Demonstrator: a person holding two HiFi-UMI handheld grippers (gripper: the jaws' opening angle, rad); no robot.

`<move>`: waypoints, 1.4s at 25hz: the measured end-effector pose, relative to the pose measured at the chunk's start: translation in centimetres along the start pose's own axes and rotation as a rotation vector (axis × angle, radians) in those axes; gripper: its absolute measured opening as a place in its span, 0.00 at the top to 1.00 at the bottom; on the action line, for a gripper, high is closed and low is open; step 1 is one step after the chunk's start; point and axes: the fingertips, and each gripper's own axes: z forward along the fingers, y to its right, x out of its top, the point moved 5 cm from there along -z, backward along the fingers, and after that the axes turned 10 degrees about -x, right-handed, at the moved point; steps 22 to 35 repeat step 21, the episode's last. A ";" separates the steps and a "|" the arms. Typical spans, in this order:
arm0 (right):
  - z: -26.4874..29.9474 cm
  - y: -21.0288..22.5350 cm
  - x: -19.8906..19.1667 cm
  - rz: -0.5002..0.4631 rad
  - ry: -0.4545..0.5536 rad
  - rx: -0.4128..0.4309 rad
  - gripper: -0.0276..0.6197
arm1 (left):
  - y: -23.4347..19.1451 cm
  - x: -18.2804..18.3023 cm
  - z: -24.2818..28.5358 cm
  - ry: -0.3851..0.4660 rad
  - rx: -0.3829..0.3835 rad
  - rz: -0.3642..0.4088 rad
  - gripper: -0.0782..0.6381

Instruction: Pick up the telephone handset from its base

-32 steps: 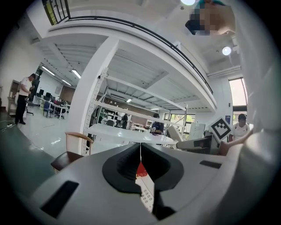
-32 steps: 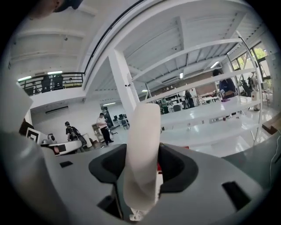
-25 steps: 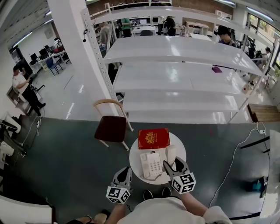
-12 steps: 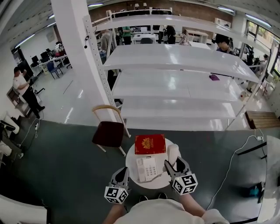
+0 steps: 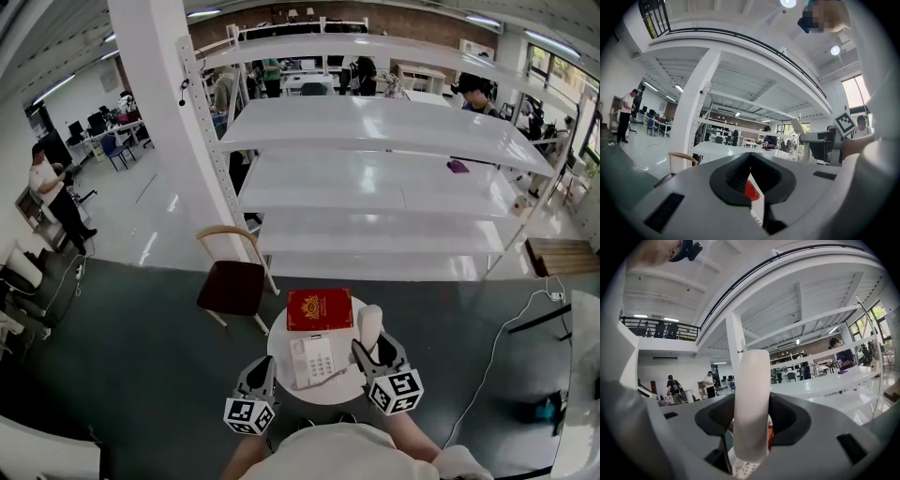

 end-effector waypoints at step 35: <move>-0.3 0.5 -0.9 0.028 -0.003 -0.004 0.61 | 0.7 -0.1 -0.5 -0.014 0.024 0.000 0.86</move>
